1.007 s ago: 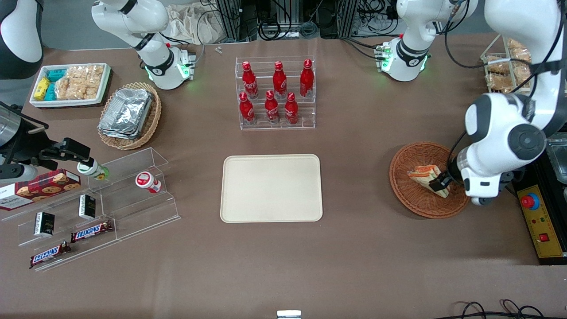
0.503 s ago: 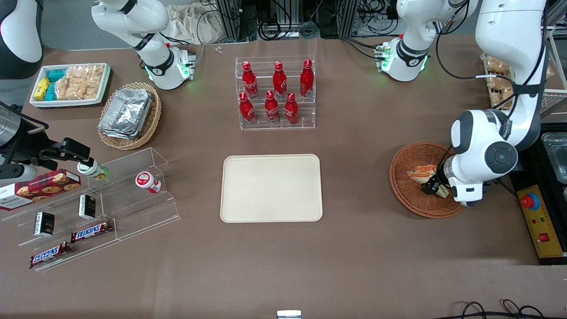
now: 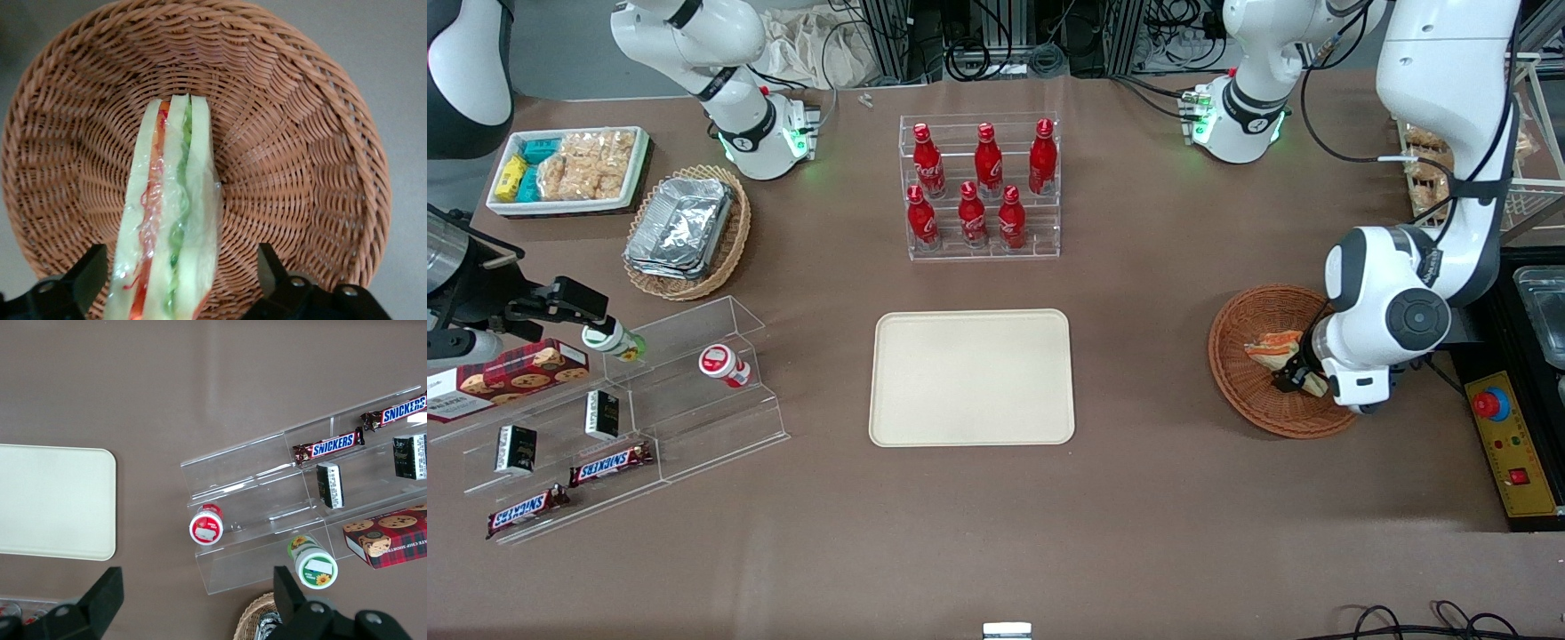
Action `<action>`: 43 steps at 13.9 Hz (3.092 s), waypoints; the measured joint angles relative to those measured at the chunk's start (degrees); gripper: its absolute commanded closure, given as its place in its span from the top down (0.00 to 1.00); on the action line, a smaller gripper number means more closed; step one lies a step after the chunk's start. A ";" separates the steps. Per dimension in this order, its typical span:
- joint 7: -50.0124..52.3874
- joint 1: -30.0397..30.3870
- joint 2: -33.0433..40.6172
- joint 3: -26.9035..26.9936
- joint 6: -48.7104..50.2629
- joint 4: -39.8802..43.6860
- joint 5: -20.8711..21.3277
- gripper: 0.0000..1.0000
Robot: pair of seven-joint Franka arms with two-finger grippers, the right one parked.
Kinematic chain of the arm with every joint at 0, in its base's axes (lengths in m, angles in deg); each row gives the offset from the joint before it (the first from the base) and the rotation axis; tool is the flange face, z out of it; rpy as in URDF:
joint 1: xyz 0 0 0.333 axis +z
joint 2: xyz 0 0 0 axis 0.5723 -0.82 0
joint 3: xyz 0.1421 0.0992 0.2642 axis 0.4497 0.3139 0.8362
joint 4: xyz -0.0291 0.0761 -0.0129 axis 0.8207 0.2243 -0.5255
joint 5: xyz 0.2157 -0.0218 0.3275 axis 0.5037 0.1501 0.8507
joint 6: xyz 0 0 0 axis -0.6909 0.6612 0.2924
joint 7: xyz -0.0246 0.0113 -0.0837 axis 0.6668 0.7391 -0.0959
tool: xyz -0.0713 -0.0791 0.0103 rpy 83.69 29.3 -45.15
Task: Place sandwich from basket to tray
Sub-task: 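Lift the sandwich out of the basket and carry it toward the tray, then lower the sandwich onto the cream tray with the left gripper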
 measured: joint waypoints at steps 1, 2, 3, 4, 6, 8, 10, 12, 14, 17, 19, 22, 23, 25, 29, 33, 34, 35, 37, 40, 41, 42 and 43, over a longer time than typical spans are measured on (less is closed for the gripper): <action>1.39 0.00 -0.77 0.04 -0.84 0.00 0.03 0.81; 3.08 0.00 -1.41 0.06 -1.54 0.02 0.09 0.66; 4.52 0.00 -1.82 0.08 -1.97 0.06 0.12 0.50; 5.32 0.00 -1.99 0.09 -2.15 0.16 0.13 0.31; 6.46 0.00 -2.02 0.13 -2.20 0.60 0.14 0.00; 7.29 0.00 -2.02 0.14 -2.21 1.10 0.14 0.00; 8.47 0.00 -2.00 0.12 -2.27 2.18 0.14 0.00; 9.16 -0.06 -1.59 0.01 0.27 4.79 0.14 0.00; 9.29 -0.14 -0.31 -0.30 9.69 10.51 0.15 0.00; 7.85 -0.25 1.65 -2.47 26.60 23.65 0.16 0.00; 6.76 -0.30 2.42 -5.30 34.11 30.49 0.13 0.00; 6.51 -0.43 2.58 -12.51 37.83 37.34 -0.61 0.00; 5.96 -0.55 2.53 -15.39 37.82 38.51 -1.46 0.00; 4.29 -0.83 1.74 -21.26 34.92 39.03 -2.33 0.00; 2.87 -6.53 -5.09 -26.10 21.54 37.42 1.33 0.00; 2.72 -14.07 -17.07 -26.12 12.61 36.91 7.20 0.00; 2.38 -14.77 -19.41 -26.12 11.08 36.93 7.34 0.00; 1.50 -15.18 -21.23 -26.13 9.97 36.99 7.50 0.00; -0.91 -15.65 -23.52 -26.12 9.44 37.10 7.99 0.00; -2.20 -15.89 -26.21 -26.12 8.84 37.11 9.73 0.00; -2.34 -15.96 -26.83 -26.12 8.62 37.13 10.37 0.00; -2.48 -16.01 -27.23 -26.12 8.53 37.15 10.67 0.00; -2.58 -16.03 -27.43 -26.12 8.52 37.16 10.93 0.00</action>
